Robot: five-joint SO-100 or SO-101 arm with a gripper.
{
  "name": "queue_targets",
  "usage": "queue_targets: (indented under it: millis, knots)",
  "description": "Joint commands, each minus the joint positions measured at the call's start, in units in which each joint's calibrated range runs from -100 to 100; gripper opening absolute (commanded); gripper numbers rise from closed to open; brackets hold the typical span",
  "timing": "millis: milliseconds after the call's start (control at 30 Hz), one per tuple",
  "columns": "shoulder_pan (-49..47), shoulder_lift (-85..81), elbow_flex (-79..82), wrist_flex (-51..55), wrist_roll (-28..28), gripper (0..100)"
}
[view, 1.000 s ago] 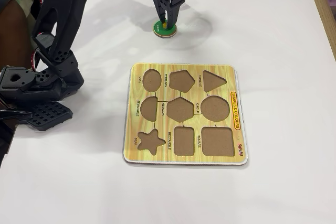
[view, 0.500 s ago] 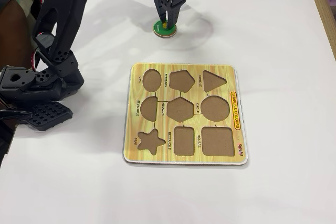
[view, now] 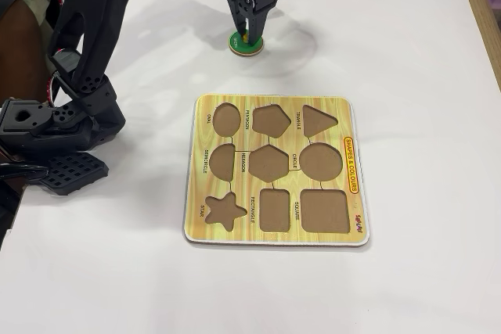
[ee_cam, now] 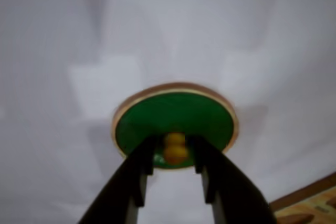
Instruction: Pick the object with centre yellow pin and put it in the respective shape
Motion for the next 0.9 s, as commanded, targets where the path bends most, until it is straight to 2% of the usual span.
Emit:
queue_targets:
  millis: [0, 867]
  knots:
    - [0.9, -0.1, 0.3, 4.0, -0.1, 9]
    - [0.5, -0.7, -0.7, 0.1, 0.1, 10]
